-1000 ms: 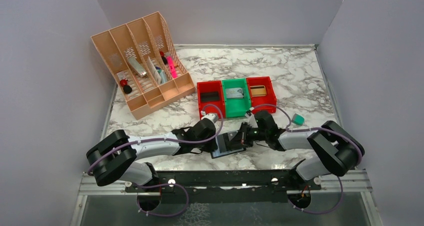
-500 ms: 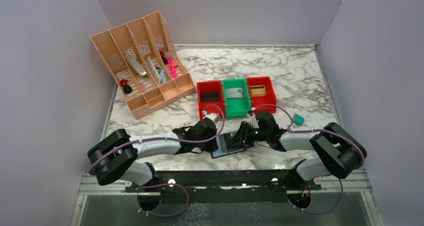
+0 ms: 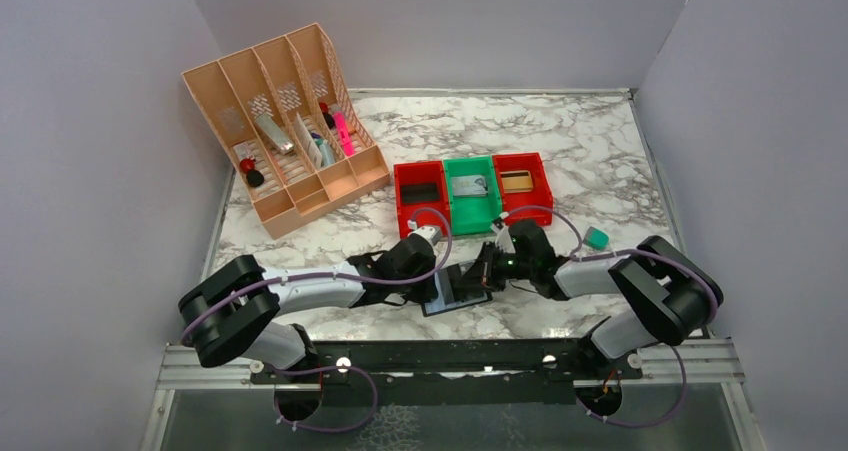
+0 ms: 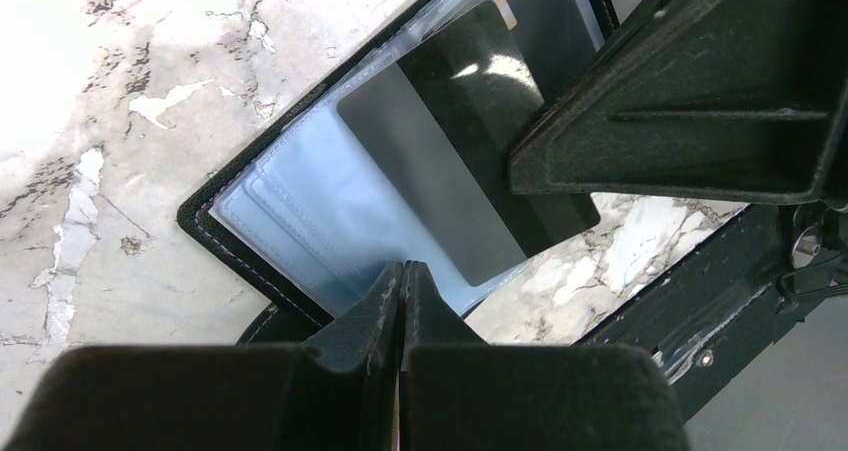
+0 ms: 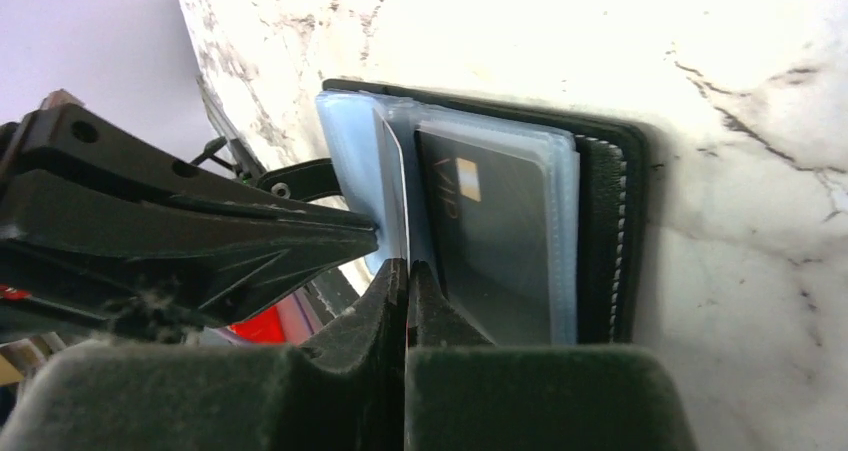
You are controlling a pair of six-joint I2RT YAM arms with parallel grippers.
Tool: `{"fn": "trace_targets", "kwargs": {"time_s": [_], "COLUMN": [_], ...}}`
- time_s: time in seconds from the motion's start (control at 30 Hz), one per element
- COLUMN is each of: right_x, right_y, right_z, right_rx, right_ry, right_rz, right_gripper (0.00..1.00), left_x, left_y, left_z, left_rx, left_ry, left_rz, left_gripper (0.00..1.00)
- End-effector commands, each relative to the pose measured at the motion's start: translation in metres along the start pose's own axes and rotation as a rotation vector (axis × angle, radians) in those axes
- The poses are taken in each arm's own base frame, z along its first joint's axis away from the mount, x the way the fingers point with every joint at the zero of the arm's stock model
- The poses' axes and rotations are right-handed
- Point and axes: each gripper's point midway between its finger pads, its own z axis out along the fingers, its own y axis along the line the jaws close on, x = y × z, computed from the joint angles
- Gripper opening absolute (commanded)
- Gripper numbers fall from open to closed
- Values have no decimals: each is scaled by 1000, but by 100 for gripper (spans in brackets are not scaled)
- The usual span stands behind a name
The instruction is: Take the credit cards out of the card holder
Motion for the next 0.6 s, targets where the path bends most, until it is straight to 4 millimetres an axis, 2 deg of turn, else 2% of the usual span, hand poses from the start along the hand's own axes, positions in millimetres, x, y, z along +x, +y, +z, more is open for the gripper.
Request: {"fn": "trace_targets", "kwargs": {"time_s": [0.0, 0.13, 0.27, 0.43, 0.57], "right_x": [-18, -21, -22, -30, -43], "right_y": [-17, -25, -20, 4, 27], "right_z": [-5, -17, -23, -30, -45], "right_rx": [124, 196, 189, 118, 66], "right_ry": [-85, -120, -132, -164, -251], "right_rz": [-76, -120, -151, -222, -302], "right_gripper": [1, 1, 1, 1, 1], "left_x": [17, 13, 9, -2, -14], "left_y": [29, 32, 31, 22, 15], "left_z": [-3, -8, -12, -18, -27], "left_rx": [-127, -144, -142, -113, -91], "left_ry": [44, 14, 0, -40, -91], "left_rz": [-6, -11, -12, -18, -18], "left_gripper": [0, 0, 0, 0, 8]}}
